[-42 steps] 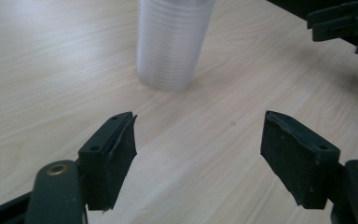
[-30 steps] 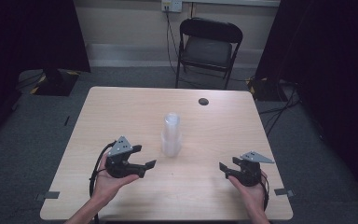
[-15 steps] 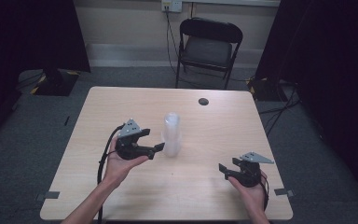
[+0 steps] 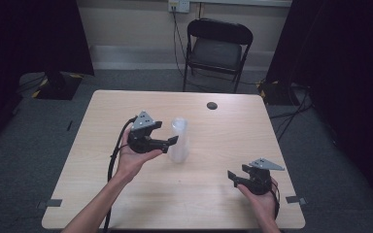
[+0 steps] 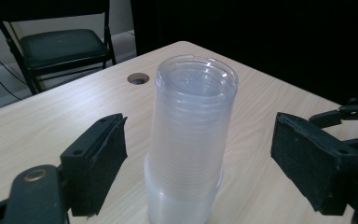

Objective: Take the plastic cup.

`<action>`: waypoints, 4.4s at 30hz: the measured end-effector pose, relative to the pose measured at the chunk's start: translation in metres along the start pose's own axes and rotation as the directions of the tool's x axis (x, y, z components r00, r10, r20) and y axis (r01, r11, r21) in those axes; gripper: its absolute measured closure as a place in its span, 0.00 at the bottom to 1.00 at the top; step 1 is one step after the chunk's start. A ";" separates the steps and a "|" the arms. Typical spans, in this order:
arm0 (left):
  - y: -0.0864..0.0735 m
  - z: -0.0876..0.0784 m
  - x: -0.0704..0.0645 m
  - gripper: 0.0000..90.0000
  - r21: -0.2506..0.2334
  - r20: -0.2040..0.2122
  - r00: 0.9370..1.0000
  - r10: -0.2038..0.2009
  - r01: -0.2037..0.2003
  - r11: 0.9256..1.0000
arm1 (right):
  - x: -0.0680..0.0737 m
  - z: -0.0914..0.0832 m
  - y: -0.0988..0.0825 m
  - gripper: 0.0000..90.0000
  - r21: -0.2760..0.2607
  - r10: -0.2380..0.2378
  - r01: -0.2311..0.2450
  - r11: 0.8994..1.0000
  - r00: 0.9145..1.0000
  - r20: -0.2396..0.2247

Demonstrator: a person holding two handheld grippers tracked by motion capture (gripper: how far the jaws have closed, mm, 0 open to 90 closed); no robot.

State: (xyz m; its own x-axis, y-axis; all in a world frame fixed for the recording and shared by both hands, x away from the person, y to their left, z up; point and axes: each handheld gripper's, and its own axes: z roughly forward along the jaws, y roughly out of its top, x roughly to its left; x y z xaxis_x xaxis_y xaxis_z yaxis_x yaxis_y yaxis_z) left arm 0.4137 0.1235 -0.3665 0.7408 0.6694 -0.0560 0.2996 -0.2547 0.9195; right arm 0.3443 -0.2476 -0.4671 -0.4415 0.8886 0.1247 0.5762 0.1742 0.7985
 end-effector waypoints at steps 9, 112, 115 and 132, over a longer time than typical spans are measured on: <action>0.011 0.016 0.003 0.22 -0.029 0.035 0.999 0.017 -0.016 0.999 | 0.001 0.000 -0.002 0.35 0.009 -0.014 0.014 1.000 1.000 -0.003; 0.002 0.054 0.006 0.37 -0.060 0.046 0.998 -0.040 0.043 0.997 | -0.002 -0.003 -0.007 0.34 0.005 0.029 -0.029 1.000 0.999 -0.036; 0.005 0.051 0.006 0.37 -0.081 0.042 0.999 -0.031 0.035 0.996 | -0.002 -0.003 -0.007 0.34 0.005 0.029 -0.029 1.000 0.999 -0.036; 0.016 0.033 0.004 0.38 -0.149 0.025 1.000 -0.013 0.017 0.989 | -0.003 -0.004 -0.007 0.34 0.001 0.025 -0.025 1.000 0.999 -0.033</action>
State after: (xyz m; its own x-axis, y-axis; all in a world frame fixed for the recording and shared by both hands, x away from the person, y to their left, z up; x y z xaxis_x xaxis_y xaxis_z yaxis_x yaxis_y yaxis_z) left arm 0.4418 0.0989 -0.3651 0.7514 0.6552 -0.0780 0.2195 -0.1367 0.9660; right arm 0.3381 -0.2531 -0.4707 -0.4498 0.8779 0.1640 0.5879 0.1528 0.7943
